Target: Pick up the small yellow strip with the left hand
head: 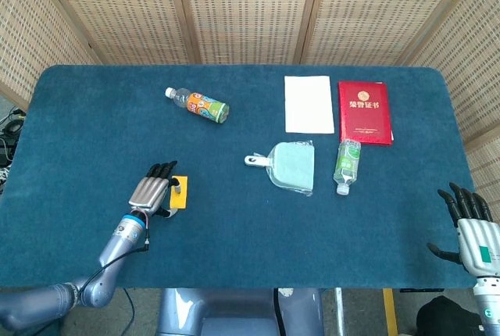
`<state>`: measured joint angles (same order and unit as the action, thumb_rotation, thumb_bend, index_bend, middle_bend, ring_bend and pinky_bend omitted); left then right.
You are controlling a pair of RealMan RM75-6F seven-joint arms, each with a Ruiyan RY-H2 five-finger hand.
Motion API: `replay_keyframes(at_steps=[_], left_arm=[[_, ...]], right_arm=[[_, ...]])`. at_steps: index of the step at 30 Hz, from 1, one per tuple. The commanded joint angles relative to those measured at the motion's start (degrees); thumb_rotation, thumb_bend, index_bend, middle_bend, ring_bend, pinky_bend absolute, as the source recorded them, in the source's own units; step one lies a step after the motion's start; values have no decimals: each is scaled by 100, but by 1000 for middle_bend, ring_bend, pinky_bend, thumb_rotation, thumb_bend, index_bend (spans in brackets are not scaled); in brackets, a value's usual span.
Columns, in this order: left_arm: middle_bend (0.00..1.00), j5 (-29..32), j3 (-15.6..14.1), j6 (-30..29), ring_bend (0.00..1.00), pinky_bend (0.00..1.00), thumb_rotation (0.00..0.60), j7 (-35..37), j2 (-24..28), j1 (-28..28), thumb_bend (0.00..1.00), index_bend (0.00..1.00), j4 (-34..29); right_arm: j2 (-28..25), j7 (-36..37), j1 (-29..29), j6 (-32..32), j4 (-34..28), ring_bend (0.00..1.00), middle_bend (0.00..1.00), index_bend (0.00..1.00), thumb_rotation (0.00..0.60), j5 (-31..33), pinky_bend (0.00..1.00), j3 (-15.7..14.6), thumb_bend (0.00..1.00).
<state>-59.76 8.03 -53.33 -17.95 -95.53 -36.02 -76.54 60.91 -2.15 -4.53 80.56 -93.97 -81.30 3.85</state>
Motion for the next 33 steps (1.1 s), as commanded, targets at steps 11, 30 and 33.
replay_keyframes(at_steps=[11,30,33], left_arm=[[0,37,-31,2,0,0,600,-9,-101,-6,301,499,123],[0,188,25,47,0,0,600,-69,-124,-42,457,556,216],[0,269,73,58,0,0,600,-117,-102,-68,463,557,195]], right_arm=[[-20,55,-3,-11,-12,0,0,100,600,-15,0,-9,0],[-27,83,-11,-32,-13,0,0,110,600,-17,0,-18,0],[-29,90,-11,-31,-11,0,0,111,600,-18,0,-18,0]])
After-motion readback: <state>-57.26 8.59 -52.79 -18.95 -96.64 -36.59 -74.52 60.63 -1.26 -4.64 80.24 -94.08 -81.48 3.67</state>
